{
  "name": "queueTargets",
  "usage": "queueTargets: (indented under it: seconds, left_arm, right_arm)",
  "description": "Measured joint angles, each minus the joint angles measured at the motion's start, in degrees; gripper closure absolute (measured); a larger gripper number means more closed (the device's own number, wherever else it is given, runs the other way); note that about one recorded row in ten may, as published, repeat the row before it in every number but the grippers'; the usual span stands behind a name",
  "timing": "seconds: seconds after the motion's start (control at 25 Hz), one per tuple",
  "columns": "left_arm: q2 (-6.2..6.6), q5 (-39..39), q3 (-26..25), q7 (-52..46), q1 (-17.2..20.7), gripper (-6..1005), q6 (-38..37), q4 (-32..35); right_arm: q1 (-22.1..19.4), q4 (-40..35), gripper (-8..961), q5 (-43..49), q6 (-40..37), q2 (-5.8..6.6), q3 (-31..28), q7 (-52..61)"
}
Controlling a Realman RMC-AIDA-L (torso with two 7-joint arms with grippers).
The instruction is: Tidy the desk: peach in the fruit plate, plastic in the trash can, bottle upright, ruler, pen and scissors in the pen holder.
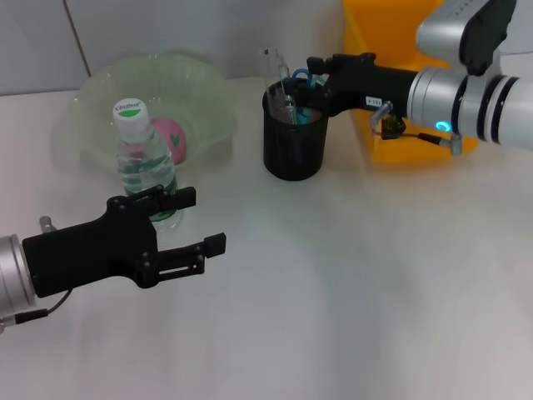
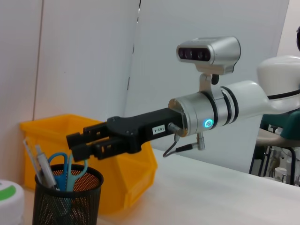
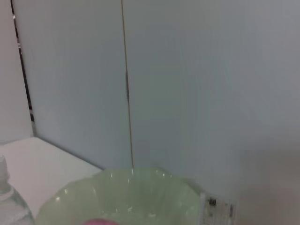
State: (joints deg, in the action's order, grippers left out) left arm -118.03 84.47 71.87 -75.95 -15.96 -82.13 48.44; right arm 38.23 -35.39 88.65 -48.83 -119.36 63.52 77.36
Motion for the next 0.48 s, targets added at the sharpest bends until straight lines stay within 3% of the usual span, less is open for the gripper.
queueTargets:
  seconds: [0.12, 0.32, 0.4, 0.44, 0.48]
  left_arm:
    - [0.00, 0.00, -0.08, 0.01, -0.04, 172, -0.03, -0.02]
    - [0.00, 0.07, -0.16, -0.31, -0.11, 172, -0.17, -0.08]
    - [0.00, 0.08, -0.15, -0.65, -0.14, 172, -0.25, -0.09]
    - [0.00, 0.08, -0.16, -1.02, -0.16, 172, -0.35, -0.10]
    - [0.00, 0.08, -0.16, -1.48, -0.22, 172, -0.49, -0.10]
  right_arm:
    - [-1.78, -2.36, 425, -2.52, -3.05, 0.08, -0.06, 0.36]
    - [-7.59, -8.39, 351, -6.89, -14.33, 1.21, -0.67, 6.08]
    - [-9.81, -11.02, 320, -6.68, -18.26, 2.25, -1.65, 9.98]
    - [-11.04, -11.68, 305, -6.51, -23.75, 4.32, -2.99, 12.64]
    - [-11.04, -11.68, 290, -6.51, -23.75, 4.32, -2.99, 12.64]
